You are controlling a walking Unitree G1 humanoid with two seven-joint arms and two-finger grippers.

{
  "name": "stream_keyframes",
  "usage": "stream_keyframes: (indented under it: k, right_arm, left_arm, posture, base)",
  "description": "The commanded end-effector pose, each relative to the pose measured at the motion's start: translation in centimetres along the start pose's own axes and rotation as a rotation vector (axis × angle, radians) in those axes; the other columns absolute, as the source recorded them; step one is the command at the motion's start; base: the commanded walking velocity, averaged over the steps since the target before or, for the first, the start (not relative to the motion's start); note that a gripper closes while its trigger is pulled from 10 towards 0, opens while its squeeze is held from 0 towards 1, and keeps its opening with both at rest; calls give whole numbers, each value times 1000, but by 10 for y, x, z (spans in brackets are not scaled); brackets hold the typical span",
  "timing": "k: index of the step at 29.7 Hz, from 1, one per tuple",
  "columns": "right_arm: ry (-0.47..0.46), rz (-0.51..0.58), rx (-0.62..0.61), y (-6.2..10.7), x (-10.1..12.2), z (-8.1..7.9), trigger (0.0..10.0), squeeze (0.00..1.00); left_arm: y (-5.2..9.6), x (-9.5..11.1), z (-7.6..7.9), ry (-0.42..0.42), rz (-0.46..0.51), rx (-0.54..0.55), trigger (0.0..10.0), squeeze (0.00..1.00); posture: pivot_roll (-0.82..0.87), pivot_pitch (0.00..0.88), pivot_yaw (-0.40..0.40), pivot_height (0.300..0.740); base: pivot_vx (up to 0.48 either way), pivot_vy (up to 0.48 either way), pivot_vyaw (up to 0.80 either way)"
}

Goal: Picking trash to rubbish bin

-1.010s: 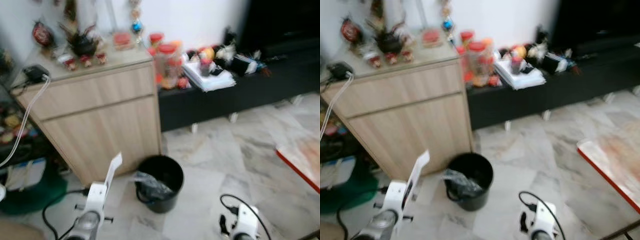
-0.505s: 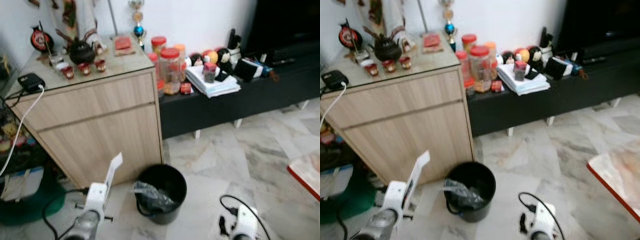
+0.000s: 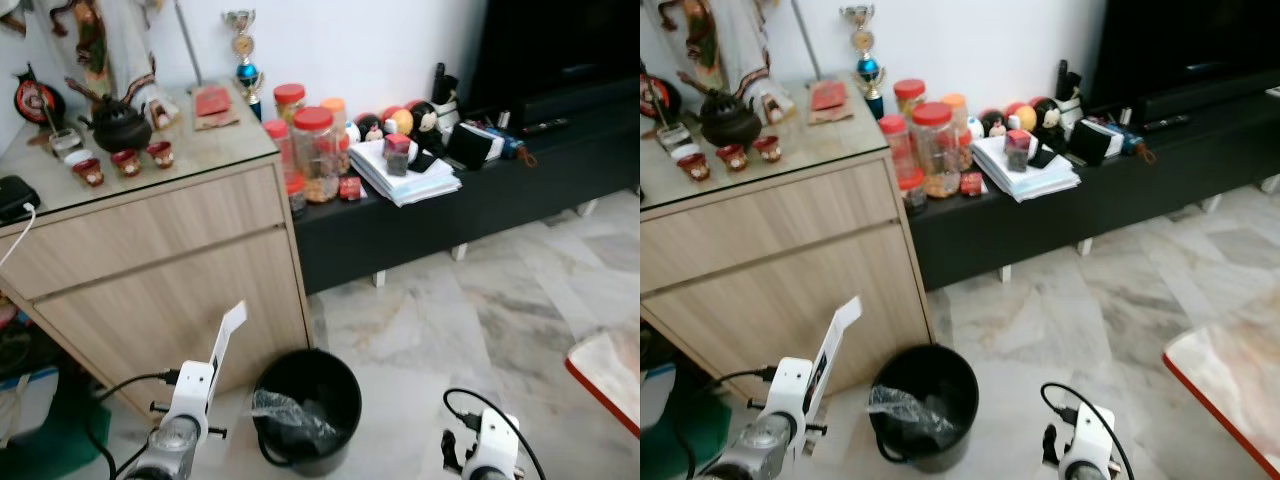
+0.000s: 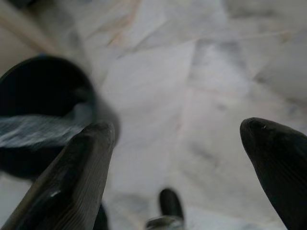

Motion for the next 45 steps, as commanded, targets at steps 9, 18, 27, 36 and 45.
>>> stream_keyframes:
  k: [9, 18, 27, 36, 45]
  right_arm:
    - [23, 21, 13, -2, 8, -1, 10000, 0]
    - [164, 93, 181, -4, 34, -31, 10000, 0]
    - [300, 245, 348, -2, 80, -64, 10000, 0]
    - [445, 369, 507, 9, 105, -93, 10000, 0]
    - [514, 442, 593, 17, 114, -104, 10000, 0]
  left_arm:
    - [-4, 19, 25, 3, 23, -117, 10000, 0]
    - [0, 26, 81, -132, -10, -385, 10000, 0]
    - [10, 20, 123, -473, -34, -574, 10000, 0]
    - [7, 1, 101, -791, -56, -500, 10000, 0]
    - [8, -9, 89, -845, -73, -493, 10000, 0]
  posture:
    - [-16, 1, 78, 740]
    - [-19, 6, 75, 740]
    - [-38, 6, 66, 740]
    - [-51, 19, 47, 740]
    - [-55, 50, 25, 740]
  base:
    - [342, 0, 0]
    - [135, 0, 0]
    - [0, 0, 0]
    - [0, 0, 0]
    - [0, 0, 0]
Point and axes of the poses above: a point about 5 cm out from each wrist's last joint towards the gripper, its own y axis pointing back from the gripper into the wrist, its own x axis along the axis of the wrist's last joint, z = x × y, the point moved 5 cm from there along -y, pointing out of the wrist towards the gripper, and after that the axes turned 14 degrees about y, right-handed, at the moved point
